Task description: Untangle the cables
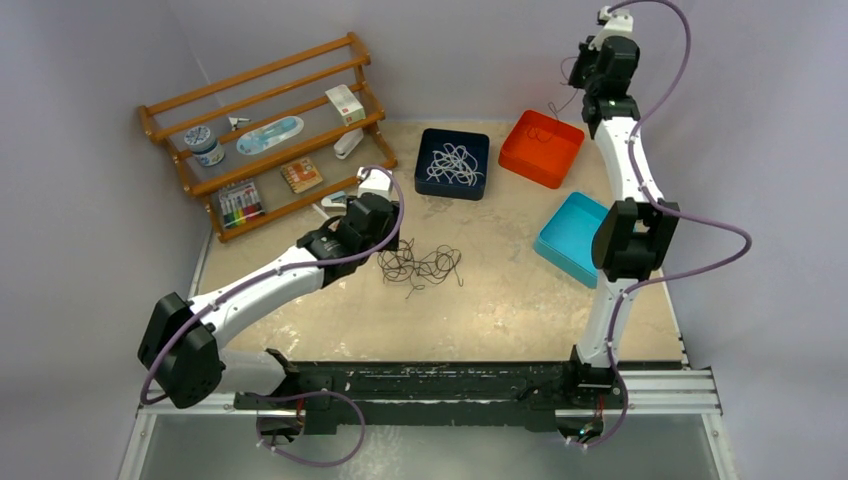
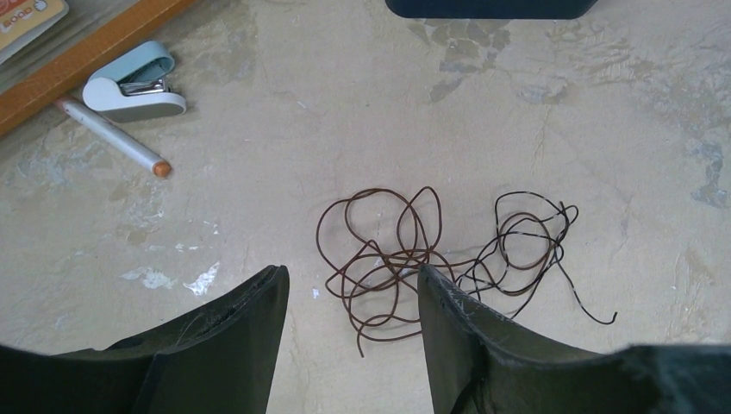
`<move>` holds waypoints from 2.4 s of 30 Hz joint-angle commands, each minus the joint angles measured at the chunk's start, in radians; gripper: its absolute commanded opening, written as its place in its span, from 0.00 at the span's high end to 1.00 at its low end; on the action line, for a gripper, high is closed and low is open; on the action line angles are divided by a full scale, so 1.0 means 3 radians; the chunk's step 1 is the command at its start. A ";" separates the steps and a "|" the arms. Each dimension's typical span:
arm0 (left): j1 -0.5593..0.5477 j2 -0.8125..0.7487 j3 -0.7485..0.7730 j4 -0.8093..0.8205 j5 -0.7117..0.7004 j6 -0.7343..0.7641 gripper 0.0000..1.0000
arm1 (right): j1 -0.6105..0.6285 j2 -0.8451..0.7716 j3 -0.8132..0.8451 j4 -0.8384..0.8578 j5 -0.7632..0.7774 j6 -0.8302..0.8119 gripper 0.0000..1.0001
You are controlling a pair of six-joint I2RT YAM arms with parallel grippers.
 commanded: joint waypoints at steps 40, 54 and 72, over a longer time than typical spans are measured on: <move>0.0020 0.0220 -0.0110 0.0316 0.0116 -0.0121 0.44 | -0.0031 0.0951 0.0072 -0.0522 -0.0703 -0.0200 0.86; 0.0021 0.0140 -0.0174 0.0279 -0.0134 -0.0220 0.34 | -0.0031 0.0060 -0.0588 -0.0102 0.0153 -0.0054 0.53; 0.0024 0.0448 -0.0429 0.0694 -0.0219 -0.0486 0.34 | 0.0703 -0.1647 -0.2542 0.0416 -0.1361 0.0614 0.51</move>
